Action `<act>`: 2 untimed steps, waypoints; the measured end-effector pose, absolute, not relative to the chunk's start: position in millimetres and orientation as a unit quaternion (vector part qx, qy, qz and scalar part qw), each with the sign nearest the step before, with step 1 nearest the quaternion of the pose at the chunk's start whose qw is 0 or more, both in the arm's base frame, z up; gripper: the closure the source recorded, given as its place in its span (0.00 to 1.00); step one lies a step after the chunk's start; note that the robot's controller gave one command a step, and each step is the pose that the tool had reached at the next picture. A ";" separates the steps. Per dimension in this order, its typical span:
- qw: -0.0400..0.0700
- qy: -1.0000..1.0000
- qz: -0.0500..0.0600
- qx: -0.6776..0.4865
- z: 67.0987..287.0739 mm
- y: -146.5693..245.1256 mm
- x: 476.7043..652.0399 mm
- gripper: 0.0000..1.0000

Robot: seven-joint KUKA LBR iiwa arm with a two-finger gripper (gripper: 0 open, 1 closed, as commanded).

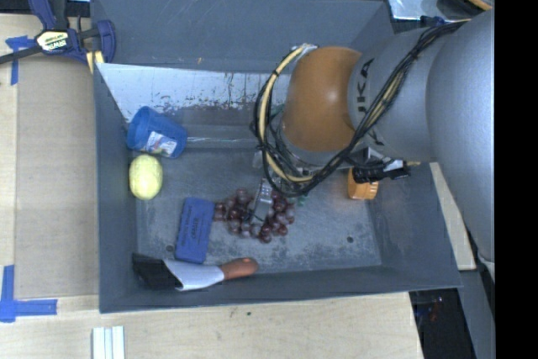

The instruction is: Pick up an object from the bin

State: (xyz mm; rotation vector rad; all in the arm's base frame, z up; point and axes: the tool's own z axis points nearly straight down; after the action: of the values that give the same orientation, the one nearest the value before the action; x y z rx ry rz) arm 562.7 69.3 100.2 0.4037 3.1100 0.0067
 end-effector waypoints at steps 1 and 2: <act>0.018 0.999 0.003 0.048 73.4 68.4 530.1 0.00; 0.008 0.998 0.004 0.056 74.0 58.9 543.0 1.00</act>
Offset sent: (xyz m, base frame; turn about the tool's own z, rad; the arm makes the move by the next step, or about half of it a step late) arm -0.0231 -0.0124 -0.0302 -0.1456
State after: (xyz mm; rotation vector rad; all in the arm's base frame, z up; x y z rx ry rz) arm 543.0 58.9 74.0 0.1762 3.1208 0.0125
